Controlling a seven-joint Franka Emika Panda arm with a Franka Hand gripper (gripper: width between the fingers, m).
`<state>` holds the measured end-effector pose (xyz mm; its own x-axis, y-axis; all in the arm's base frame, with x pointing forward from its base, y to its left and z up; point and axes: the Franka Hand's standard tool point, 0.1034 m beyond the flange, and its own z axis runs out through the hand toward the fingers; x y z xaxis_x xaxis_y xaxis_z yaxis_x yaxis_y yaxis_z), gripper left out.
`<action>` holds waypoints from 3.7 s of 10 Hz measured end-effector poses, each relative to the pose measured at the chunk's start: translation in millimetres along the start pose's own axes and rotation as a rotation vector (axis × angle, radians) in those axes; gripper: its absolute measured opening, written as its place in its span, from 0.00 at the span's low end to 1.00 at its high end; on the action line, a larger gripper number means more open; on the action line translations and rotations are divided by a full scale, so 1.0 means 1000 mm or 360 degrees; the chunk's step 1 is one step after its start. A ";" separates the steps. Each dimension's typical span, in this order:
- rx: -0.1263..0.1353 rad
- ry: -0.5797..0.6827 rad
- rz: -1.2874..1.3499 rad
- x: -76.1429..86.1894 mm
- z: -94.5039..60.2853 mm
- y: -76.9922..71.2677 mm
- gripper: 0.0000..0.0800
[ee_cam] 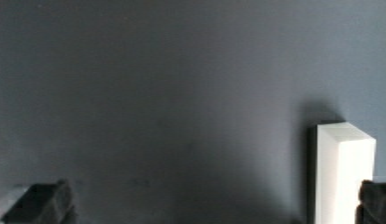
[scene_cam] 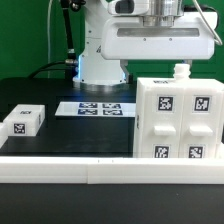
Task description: Assemble cabinet
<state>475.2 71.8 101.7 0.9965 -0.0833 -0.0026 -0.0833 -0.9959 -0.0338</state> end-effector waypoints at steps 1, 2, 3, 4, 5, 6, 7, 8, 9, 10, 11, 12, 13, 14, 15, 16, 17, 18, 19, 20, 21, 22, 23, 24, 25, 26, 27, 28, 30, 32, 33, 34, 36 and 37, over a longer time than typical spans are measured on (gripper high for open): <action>0.0000 -0.0001 0.0000 0.000 0.000 0.000 1.00; 0.0000 -0.0002 0.0000 0.000 0.001 0.000 1.00; -0.0001 -0.0002 0.0000 0.000 0.001 0.000 1.00; -0.0001 -0.0003 -0.0001 0.000 0.001 0.000 1.00; -0.0001 -0.0003 -0.0012 0.000 0.001 0.003 1.00; -0.0001 -0.0010 -0.0059 -0.003 0.003 0.012 1.00; -0.0006 -0.0015 -0.0087 -0.007 0.008 0.034 1.00; -0.0014 -0.0023 -0.0105 -0.013 0.012 0.055 1.00; -0.0021 -0.0031 -0.0133 -0.020 0.018 0.083 1.00; -0.0030 -0.0037 -0.0145 -0.025 0.023 0.108 1.00; -0.0034 -0.0041 -0.0173 -0.027 0.027 0.128 1.00; -0.0033 -0.0041 -0.0164 -0.026 0.026 0.132 1.00; -0.0035 -0.0041 -0.0178 -0.026 0.026 0.137 1.00; -0.0037 -0.0042 -0.0169 -0.026 0.026 0.142 1.00; -0.0041 -0.0043 -0.0177 -0.027 0.026 0.149 1.00; -0.0044 -0.0045 -0.0176 -0.028 0.027 0.157 1.00; -0.0049 -0.0056 -0.0266 -0.029 0.030 0.172 1.00; -0.0055 -0.0070 -0.0286 -0.031 0.036 0.190 1.00; -0.0060 -0.0081 -0.0333 -0.032 0.041 0.209 1.00; -0.0061 -0.0084 -0.0333 -0.032 0.043 0.218 1.00; -0.0064 -0.0087 -0.0363 -0.031 0.045 0.229 1.00; -0.0067 -0.0090 -0.0369 -0.031 0.047 0.239 1.00; -0.0068 -0.0096 -0.0392 -0.031 0.049 0.248 1.00; -0.0072 -0.0102 -0.0396 -0.032 0.052 0.258 1.00; -0.0077 -0.0104 -0.0388 -0.034 0.056 0.261 1.00; -0.0081 -0.0108 -0.0391 -0.036 0.060 0.263 1.00; -0.0084 -0.0115 -0.0391 -0.038 0.065 0.264 1.00; -0.0082 -0.0127 -0.0392 -0.040 0.068 0.263 1.00; -0.0089 -0.0134 -0.0397 -0.043 0.075 0.264 1.00; -0.0100 -0.0135 -0.0421 -0.044 0.081 0.263 1.00; -0.0100 -0.0135 -0.0428 -0.043 0.081 0.262 1.00; -0.0100 -0.0133 -0.0430 -0.042 0.081 0.261 0.98; -0.0100 -0.0133 -0.0434 -0.042 0.081 0.260 0.77; -0.0100 -0.0133 -0.0434 -0.042 0.081 0.260 0.70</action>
Offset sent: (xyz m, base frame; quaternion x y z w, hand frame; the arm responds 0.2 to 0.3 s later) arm 0.0000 0.0000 0.0000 0.0000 0.0000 0.0000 1.0000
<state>411.6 -180.8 12.1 0.9784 0.1885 -0.0846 0.1906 -0.9815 0.0174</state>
